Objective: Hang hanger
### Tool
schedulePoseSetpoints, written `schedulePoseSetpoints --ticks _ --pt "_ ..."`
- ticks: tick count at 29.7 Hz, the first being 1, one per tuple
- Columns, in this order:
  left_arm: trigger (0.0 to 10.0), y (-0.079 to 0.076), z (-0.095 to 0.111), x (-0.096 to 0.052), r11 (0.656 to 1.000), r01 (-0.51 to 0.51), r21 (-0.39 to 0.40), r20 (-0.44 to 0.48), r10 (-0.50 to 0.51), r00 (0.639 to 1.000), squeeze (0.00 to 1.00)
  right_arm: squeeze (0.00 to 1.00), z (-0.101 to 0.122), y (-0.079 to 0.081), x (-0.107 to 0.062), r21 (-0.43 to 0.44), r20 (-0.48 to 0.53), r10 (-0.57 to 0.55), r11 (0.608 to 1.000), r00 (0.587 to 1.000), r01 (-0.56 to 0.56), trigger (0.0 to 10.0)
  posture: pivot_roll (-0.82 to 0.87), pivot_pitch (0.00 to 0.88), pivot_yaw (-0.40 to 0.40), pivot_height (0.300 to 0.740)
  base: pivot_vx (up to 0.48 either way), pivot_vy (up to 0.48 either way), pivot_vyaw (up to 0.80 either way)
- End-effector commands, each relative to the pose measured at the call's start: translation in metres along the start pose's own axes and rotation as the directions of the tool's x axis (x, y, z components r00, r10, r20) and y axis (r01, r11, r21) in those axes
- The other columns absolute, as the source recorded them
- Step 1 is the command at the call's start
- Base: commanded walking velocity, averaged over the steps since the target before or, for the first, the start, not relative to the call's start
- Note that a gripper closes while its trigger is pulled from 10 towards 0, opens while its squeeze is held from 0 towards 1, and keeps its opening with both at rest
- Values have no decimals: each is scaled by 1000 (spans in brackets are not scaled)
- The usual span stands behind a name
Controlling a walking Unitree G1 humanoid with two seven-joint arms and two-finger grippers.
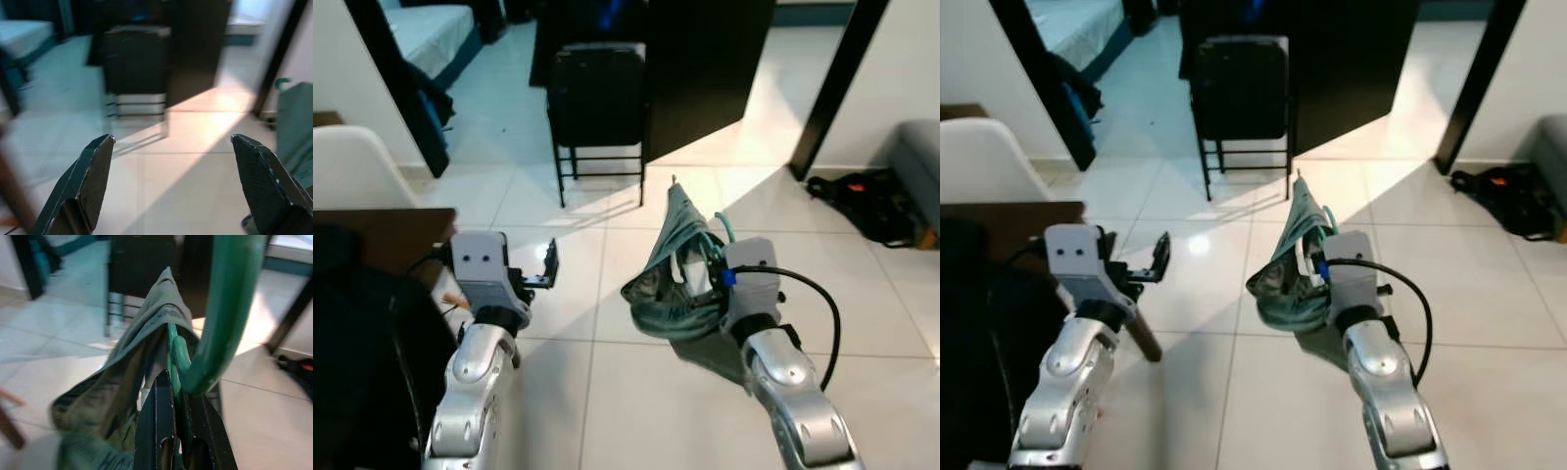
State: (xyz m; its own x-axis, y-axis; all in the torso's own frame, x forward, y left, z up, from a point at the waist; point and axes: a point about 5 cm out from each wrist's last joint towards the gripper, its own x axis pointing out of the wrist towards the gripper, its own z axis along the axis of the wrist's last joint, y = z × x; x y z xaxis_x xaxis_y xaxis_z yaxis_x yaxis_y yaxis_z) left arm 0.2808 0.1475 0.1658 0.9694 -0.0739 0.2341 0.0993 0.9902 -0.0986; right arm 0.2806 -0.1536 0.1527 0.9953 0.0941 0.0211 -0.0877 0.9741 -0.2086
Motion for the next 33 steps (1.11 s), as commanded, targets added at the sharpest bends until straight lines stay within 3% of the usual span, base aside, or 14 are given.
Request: schedulePoseSetpoints --ticks 1,8,18,33 --pt "10000 2 -8 -5 1000 21 -13 -50 -22 999 0 0 2 3 3 -3 15 16 1000 1000 -16 10000 0 110 -8 740 0 0 0" --pt "10000 3 -16 -7 997 68 -44 -87 -72 994 0 0 -5 -15 10 -39 -3 -34 999 999 34 10000 9 105 -18 740 0 0 0" --pt "10000 16 -19 -13 991 26 -130 -100 -39 994 0 0 -9 -18 15 -36 -9 -21 999 1000 21 10000 38 96 -37 740 0 0 0" --pt "10000 28 -23 -14 997 -5 -77 -113 -4 994 0 0 -4 -15 18 40 19 -15 999 1000 15 10000 35 98 -19 740 0 0 0"
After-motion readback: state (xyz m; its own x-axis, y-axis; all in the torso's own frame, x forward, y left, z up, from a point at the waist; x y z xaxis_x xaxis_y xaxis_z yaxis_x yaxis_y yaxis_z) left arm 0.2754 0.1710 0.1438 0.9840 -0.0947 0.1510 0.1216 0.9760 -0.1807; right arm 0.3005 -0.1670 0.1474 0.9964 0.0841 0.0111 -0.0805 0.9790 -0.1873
